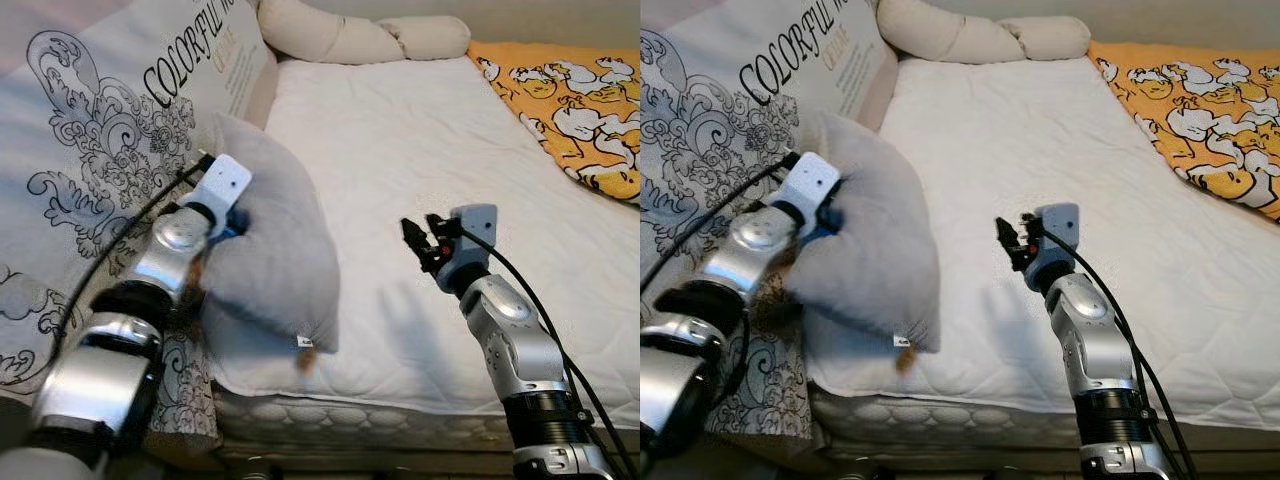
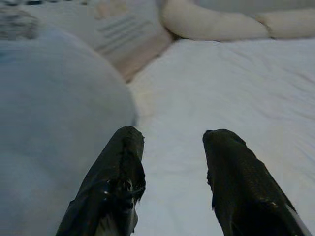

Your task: Clean up the room

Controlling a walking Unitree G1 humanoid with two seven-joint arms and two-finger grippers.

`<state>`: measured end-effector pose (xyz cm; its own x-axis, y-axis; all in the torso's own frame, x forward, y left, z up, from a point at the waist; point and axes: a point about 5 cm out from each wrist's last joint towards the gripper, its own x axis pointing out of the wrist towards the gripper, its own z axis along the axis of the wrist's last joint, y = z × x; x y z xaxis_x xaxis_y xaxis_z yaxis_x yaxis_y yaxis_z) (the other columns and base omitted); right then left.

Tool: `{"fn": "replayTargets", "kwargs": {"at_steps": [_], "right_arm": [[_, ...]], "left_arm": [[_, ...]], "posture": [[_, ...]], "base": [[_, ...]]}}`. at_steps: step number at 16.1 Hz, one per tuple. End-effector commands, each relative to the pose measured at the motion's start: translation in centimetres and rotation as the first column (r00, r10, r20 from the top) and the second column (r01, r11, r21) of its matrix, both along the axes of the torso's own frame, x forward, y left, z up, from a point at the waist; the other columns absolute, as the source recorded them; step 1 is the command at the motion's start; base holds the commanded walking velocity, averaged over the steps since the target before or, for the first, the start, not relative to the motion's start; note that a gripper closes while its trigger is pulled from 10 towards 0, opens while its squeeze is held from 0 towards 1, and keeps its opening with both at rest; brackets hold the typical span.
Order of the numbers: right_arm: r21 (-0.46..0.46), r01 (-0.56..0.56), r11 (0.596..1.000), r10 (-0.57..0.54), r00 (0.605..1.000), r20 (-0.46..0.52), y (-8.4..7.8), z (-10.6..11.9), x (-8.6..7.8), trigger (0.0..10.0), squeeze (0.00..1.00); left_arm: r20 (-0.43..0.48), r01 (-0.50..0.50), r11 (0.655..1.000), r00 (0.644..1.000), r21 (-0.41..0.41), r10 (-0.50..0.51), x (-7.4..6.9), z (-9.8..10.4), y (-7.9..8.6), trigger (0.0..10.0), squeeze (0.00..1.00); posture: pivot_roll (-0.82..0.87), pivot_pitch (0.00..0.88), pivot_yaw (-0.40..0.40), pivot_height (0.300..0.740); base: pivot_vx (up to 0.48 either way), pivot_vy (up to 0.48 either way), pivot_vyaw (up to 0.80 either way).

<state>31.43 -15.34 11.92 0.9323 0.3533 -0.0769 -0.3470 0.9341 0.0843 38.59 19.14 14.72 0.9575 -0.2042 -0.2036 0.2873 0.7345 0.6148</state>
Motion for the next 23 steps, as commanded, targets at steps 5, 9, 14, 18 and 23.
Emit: {"fn": "replayTargets", "kwargs": {"at_steps": [5,9,14,18,23], "right_arm": [[0.012,-0.338,0.941,0.337,0.941,0.036,1.9,1.7,-1.8,10.0,0.0],[-0.031,-0.448,0.894,0.447,0.894,-0.016,0.8,1.8,-2.6,10.0,0.0],[-0.065,-0.452,0.889,0.45,0.892,-0.052,1.1,1.1,-2.7,10.0,0.0],[-0.019,-0.443,0.896,0.44,0.894,-0.086,1.1,0.7,-2.9,10.0,0.0],[0.01,-0.272,0.962,0.272,0.957,-0.105,0.2,1.2,-1.6,10.0,0.0]], "left_arm": [[-0.006,0.017,0.975,1.0,0.22,-0.016,0.5,1.7,2.7,10.0,0.0],[-0.04,0.053,0.937,0.998,0.345,-0.041,0.7,3.4,4.4,10.0,0.31],[-0.013,0.046,0.947,0.999,0.319,-0.044,1.0,4.6,4.5,10.0,1.0],[0.071,0.123,0.98,0.988,0.155,-0.135,1.1,5.4,2.7,10.0,1.0],[0.211,0.244,0.942,0.957,-0.229,-0.196,0.5,6.3,-0.7,10.0,1.0]], "posture": [[-0.09,0.0,0.064,0.74],[-0.09,0.0,0.075,0.74],[-0.09,0.0,0.081,0.74],[-0.08,0.0,0.071,0.74],[-0.07,0.0,0.056,0.74]], "base": [[0.0,0.0,0.0],[0.0,0.0,0.0],[0.0,0.0,0.0],[0.0,0.0,0.0],[0.0,0.0,0.0]]}}
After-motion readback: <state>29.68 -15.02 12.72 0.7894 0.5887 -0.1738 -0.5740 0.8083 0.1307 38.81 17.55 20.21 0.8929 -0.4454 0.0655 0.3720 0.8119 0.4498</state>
